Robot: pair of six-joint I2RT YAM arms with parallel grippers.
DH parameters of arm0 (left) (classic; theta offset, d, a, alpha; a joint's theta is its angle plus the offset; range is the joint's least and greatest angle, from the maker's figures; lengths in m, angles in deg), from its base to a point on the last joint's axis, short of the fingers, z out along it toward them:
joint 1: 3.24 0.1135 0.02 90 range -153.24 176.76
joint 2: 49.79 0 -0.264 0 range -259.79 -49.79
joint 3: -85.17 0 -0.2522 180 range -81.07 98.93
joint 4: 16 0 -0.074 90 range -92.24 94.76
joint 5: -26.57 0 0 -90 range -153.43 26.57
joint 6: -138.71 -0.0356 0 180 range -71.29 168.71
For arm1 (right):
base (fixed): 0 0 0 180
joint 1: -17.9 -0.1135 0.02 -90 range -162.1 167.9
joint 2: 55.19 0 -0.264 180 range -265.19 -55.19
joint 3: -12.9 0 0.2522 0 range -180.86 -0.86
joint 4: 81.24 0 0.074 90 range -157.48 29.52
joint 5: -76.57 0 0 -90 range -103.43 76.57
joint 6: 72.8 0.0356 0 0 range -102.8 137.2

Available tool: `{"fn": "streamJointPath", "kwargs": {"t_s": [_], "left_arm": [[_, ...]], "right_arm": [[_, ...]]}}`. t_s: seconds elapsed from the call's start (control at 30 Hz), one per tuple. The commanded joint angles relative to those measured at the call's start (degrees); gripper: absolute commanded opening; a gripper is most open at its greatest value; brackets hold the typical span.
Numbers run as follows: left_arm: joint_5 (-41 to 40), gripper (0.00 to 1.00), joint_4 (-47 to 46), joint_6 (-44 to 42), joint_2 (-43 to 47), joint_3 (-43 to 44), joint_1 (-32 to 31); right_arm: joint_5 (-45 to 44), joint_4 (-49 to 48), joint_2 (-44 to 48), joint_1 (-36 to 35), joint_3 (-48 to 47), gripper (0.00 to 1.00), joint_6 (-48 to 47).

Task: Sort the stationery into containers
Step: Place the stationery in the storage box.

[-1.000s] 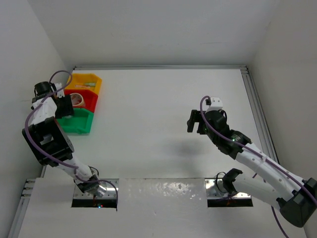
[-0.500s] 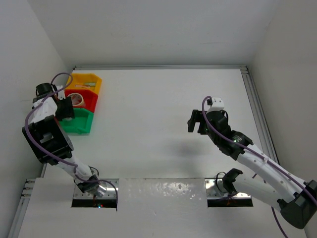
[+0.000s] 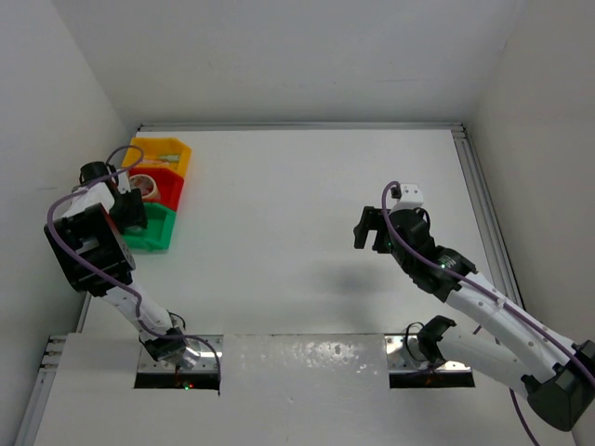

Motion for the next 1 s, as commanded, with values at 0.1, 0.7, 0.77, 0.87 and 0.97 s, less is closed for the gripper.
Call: {"fn": "streamJointPath", "kwargs": {"t_s": [0.1,0.7,0.77,0.87,0.97], "left_arm": [[-1.8,0.25,-3.4,1.5,-1.6,1.5,-1.2],[-0.7,0.74,-0.3,1.5,1.7,3.5,-2.0],[-0.5,0.74,0.8,1.5,2.3,4.2,-1.9],[1.1,0.74,2.9,1.9,4.3,6.7,-2.0],[2.7,0.74,5.8,2.1,7.2,11.7,-1.8]], "right_arm": [[-1.3,-0.7,0.9,0.1,-0.1,0.94,0.3],[-1.3,0.2,2.2,0.1,0.1,0.94,0.7],[-1.3,0.2,2.3,0.1,0.3,0.94,0.7],[-1.3,0.4,2.5,0.1,0.3,0.94,0.7],[-1.0,0.9,2.5,0.1,0.0,0.95,-0.4]]}}
